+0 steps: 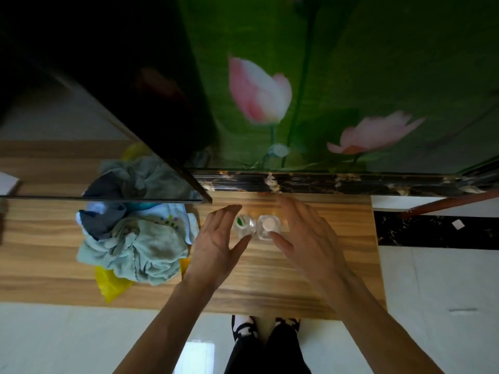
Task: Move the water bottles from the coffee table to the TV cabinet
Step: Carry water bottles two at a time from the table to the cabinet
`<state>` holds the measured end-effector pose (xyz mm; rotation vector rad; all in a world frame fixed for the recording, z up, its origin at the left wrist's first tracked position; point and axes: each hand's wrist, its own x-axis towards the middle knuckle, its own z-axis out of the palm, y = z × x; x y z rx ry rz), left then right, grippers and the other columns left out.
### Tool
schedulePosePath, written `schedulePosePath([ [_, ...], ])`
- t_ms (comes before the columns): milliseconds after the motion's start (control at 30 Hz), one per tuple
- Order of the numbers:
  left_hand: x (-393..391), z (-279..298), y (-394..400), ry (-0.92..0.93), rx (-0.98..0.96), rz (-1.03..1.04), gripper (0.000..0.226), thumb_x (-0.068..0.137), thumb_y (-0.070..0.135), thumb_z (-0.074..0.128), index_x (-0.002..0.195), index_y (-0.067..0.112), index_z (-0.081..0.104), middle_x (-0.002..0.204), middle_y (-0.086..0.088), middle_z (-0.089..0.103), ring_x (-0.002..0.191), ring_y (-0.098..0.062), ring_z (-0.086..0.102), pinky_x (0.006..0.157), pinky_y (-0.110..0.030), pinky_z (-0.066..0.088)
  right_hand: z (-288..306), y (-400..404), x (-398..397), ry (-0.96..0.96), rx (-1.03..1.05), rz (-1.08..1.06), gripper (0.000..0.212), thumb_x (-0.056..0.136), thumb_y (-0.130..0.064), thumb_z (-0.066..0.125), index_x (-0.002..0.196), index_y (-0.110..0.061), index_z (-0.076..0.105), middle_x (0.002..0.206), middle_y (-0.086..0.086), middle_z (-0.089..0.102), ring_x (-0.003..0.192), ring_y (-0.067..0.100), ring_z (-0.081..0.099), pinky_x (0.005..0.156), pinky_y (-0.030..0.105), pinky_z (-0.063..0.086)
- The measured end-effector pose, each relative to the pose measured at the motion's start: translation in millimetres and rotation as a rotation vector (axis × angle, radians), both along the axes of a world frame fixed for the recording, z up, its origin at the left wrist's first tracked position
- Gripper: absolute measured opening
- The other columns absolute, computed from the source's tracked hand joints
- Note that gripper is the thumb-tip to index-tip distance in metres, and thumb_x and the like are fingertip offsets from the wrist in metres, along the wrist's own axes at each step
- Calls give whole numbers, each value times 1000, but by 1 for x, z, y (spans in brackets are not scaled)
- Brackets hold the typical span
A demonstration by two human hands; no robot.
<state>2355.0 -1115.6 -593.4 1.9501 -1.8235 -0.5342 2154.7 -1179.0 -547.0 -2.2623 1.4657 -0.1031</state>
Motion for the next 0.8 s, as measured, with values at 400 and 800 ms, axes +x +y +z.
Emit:
schedulePosePath([
  [400, -7, 232, 97, 50, -45, 370, 66, 99, 43, 60, 150, 4, 45, 138, -13, 60, 129, -34, 54, 111, -50, 44, 244, 26, -12, -24, -89, 173, 84, 97, -59, 53, 161, -19, 17, 169, 3, 22, 156, 21, 18, 125, 40, 20],
  [800, -18, 401, 256, -289, -326, 883, 72, 101, 53, 55, 157, 14, 35, 157, -4, 46, 149, -28, 39, 121, -36, 30, 399, 90, 47, -362, -301, 734, 89, 91, -64, 54, 159, -15, 27, 166, 2, 30, 157, 20, 19, 125, 47, 23],
])
